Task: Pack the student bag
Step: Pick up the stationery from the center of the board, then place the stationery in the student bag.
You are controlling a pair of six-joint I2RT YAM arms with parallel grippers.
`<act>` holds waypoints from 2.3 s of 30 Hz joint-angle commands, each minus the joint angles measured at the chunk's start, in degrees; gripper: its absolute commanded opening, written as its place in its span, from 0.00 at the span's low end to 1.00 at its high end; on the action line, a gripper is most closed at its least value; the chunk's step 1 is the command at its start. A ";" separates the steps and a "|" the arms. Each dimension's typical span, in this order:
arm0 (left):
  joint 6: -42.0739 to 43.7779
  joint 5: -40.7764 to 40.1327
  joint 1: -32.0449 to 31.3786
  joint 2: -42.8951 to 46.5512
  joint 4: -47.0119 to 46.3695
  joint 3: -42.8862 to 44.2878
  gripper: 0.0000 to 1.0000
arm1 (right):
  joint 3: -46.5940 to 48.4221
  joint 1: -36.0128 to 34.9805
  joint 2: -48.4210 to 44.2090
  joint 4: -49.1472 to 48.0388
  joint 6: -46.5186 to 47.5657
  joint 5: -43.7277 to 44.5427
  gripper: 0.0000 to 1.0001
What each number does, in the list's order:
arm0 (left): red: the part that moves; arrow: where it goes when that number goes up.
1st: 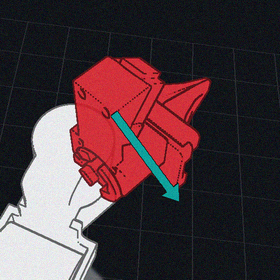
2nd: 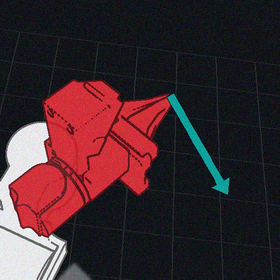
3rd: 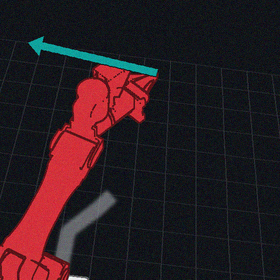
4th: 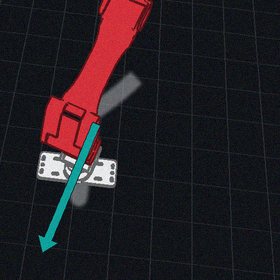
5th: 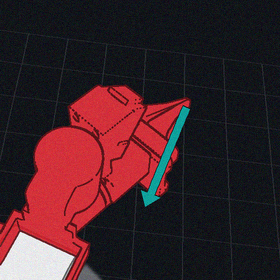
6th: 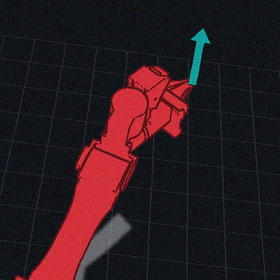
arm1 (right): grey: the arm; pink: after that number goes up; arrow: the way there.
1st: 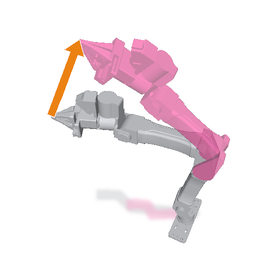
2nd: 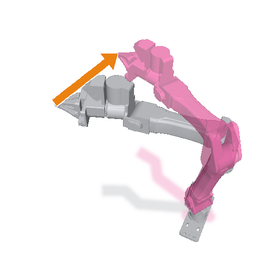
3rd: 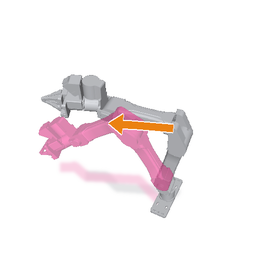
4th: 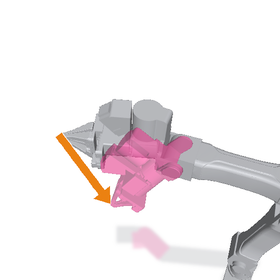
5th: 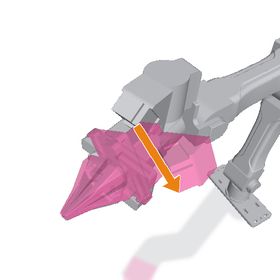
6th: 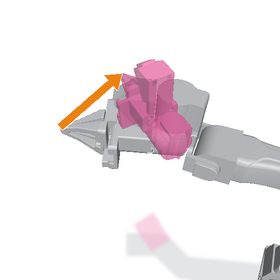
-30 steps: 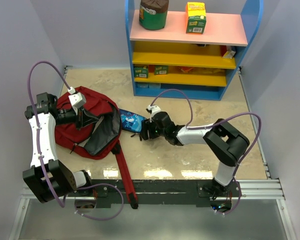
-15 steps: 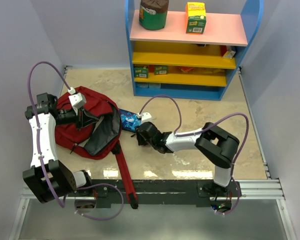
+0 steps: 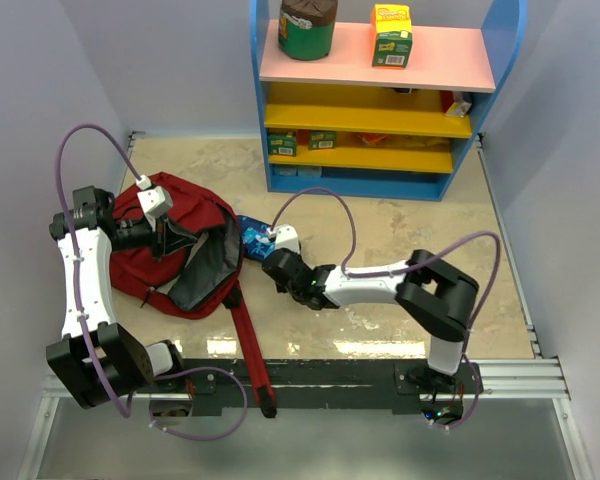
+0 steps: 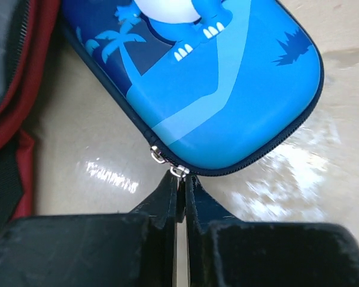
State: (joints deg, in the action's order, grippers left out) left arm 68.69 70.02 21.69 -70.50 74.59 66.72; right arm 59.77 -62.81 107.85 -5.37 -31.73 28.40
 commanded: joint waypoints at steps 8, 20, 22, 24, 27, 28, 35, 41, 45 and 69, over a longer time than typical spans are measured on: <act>1.01 6.53 -0.07 0.63 0.74 1.40 0.00 | 9.47 -2.14 -24.53 12.83 4.30 3.86 0.00; 0.49 6.80 -0.07 0.45 0.74 2.54 0.00 | 15.80 -7.24 -23.49 12.39 5.71 -6.95 0.00; 0.40 6.80 0.02 0.36 0.74 2.98 0.00 | 16.69 -7.51 -21.11 13.80 6.32 -8.62 0.00; 0.40 6.80 -0.07 0.36 0.74 3.07 0.00 | 16.52 -7.51 -19.97 13.37 6.59 -9.94 0.00; 0.66 6.71 -0.07 0.36 0.82 2.98 0.00 | 15.03 -7.51 -18.74 10.21 7.03 -13.28 0.00; 0.66 6.71 0.02 0.28 0.74 2.98 0.00 | 14.94 -7.51 -17.43 8.81 7.12 -14.16 0.00; 0.40 6.97 0.02 0.19 0.82 3.07 0.00 | 15.64 -6.55 -9.34 0.37 7.99 -24.53 0.00; 0.48 6.71 -0.07 0.45 0.74 2.89 0.00 | 18.18 0.03 0.31 -6.85 6.68 -40.69 0.00; 0.40 6.88 0.02 0.45 0.74 2.89 0.00 | 23.45 4.09 7.89 -2.83 7.82 -43.35 0.00; 0.57 6.97 -0.16 -0.95 0.82 2.89 0.00 | 30.15 5.50 23.46 4.33 1.32 -41.15 0.19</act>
State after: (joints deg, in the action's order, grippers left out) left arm 68.64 70.30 21.87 -71.57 74.26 67.48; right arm 93.01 -55.20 132.38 -4.25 -29.19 -9.78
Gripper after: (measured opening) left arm 0.027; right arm 0.136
